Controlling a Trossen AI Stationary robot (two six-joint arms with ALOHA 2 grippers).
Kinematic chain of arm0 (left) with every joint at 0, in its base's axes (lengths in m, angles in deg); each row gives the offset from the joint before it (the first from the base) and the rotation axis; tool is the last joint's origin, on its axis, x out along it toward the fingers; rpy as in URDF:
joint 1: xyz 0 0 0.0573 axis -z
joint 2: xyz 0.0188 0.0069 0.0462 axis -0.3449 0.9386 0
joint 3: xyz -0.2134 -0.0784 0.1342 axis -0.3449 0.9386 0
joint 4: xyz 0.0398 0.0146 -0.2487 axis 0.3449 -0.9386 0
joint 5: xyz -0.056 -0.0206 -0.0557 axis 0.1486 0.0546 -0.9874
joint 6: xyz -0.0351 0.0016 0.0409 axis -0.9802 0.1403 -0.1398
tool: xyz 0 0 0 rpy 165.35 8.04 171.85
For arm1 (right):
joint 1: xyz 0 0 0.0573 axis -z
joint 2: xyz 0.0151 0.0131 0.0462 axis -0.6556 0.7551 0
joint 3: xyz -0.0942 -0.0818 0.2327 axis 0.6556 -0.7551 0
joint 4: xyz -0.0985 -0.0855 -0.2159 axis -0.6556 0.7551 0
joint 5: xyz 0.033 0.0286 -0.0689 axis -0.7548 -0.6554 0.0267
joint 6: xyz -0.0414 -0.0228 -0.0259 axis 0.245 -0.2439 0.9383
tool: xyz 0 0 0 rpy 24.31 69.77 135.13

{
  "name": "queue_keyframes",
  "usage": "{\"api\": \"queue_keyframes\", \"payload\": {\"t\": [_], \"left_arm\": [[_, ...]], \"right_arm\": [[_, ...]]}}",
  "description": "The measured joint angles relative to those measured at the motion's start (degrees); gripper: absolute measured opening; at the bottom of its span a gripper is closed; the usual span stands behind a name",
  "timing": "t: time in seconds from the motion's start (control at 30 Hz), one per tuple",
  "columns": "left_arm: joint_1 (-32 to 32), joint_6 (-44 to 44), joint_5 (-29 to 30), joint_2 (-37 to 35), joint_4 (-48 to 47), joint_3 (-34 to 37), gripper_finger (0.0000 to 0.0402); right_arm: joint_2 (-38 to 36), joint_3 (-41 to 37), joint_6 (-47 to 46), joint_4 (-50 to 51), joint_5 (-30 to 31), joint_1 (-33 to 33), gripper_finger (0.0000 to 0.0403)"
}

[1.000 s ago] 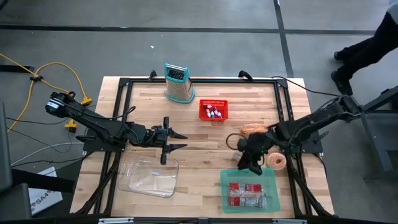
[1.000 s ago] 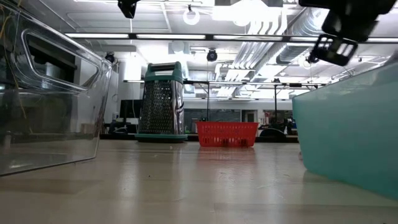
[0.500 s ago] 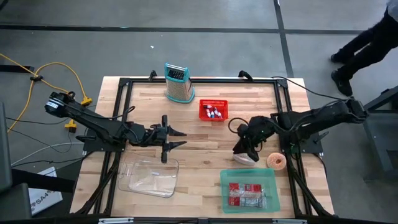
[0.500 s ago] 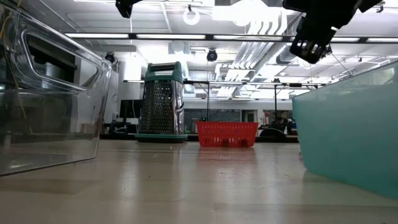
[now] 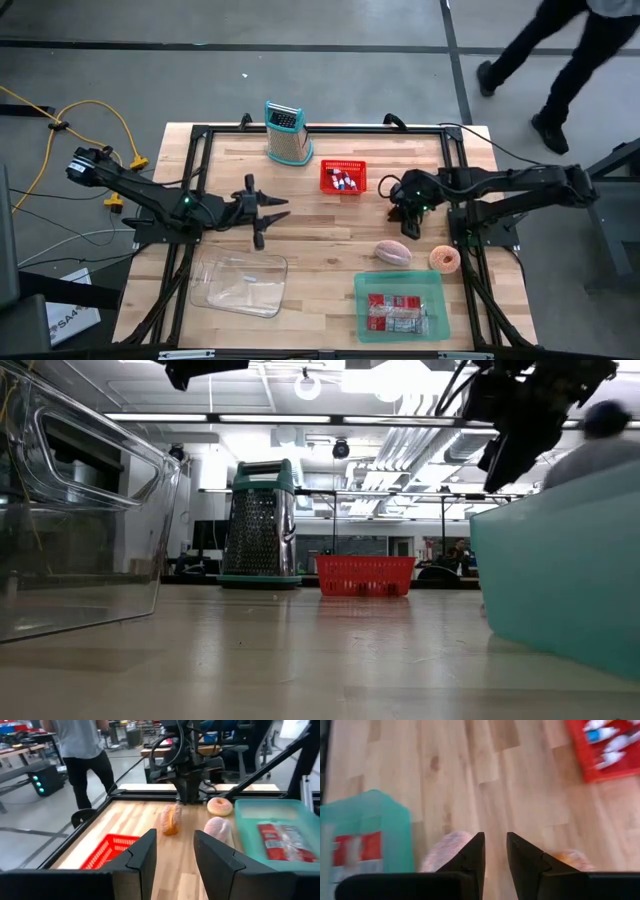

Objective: Pick & Place Food Item
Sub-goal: Put the bread into the transparent bin

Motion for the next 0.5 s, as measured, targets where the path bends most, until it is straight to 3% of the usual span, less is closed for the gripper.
{"api": "queue_keyframes", "payload": {"t": [0.17, 0.27, 0.5], "left_arm": [[-0.02, -0.07, 0.74, 0.00, -1.52, 0.00, 0.0124], [-0.02, -0.09, 0.74, 0.00, -1.78, 0.00, 0.0124], [-0.02, -0.24, 0.74, 0.00, -1.86, 0.00, 0.0124]], "right_arm": [[0.00, 0.00, 3.57, 0.48, 1.74, 1.62, 0.0069], [0.02, 0.00, 4.60, 2.52, 5.81, 2.25, 0.0077], [1.06, 0.00, 5.27, 7.48, 10.95, 4.62, 0.0149]]}}
